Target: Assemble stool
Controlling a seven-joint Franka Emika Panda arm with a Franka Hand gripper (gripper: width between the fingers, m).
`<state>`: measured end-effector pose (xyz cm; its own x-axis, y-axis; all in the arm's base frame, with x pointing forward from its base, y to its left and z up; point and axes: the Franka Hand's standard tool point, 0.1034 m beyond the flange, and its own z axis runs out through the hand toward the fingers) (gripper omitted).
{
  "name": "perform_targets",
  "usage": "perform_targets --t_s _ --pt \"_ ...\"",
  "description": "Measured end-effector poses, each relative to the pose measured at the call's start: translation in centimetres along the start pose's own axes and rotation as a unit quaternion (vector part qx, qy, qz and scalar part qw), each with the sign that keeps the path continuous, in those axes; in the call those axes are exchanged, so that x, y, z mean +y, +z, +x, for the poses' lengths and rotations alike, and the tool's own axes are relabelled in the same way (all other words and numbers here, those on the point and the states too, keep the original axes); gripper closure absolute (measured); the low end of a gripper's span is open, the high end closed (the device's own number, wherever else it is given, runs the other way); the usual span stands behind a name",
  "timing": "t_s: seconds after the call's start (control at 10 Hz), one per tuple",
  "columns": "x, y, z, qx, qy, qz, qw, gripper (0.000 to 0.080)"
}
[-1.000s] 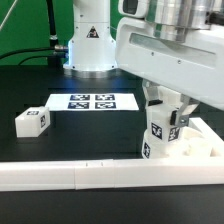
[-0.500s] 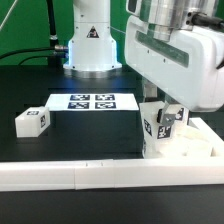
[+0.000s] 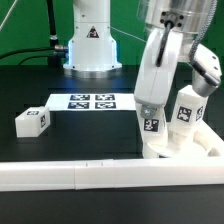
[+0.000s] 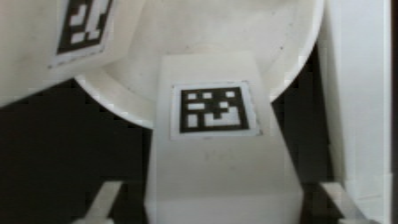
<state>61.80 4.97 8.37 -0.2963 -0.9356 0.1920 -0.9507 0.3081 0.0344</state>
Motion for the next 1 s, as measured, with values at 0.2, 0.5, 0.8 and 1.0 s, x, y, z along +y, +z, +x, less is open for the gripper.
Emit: perform_targets --t_s 0.2,0.5,0.8,1.0 --pt "0.2 0.1 0.1 0.015 -0.007 0.005 1.000 0.0461" --pt "0.2 0.2 0.1 0.016 -0.027 0.005 0.999 0.0461" --pt "-0.2 -0.8 -0.2 0.001 -0.049 0.033 0.998 0.0160" --pt "0.5 -3.2 1.8 -0.032 -0.069 0.062 0.995 0.0152"
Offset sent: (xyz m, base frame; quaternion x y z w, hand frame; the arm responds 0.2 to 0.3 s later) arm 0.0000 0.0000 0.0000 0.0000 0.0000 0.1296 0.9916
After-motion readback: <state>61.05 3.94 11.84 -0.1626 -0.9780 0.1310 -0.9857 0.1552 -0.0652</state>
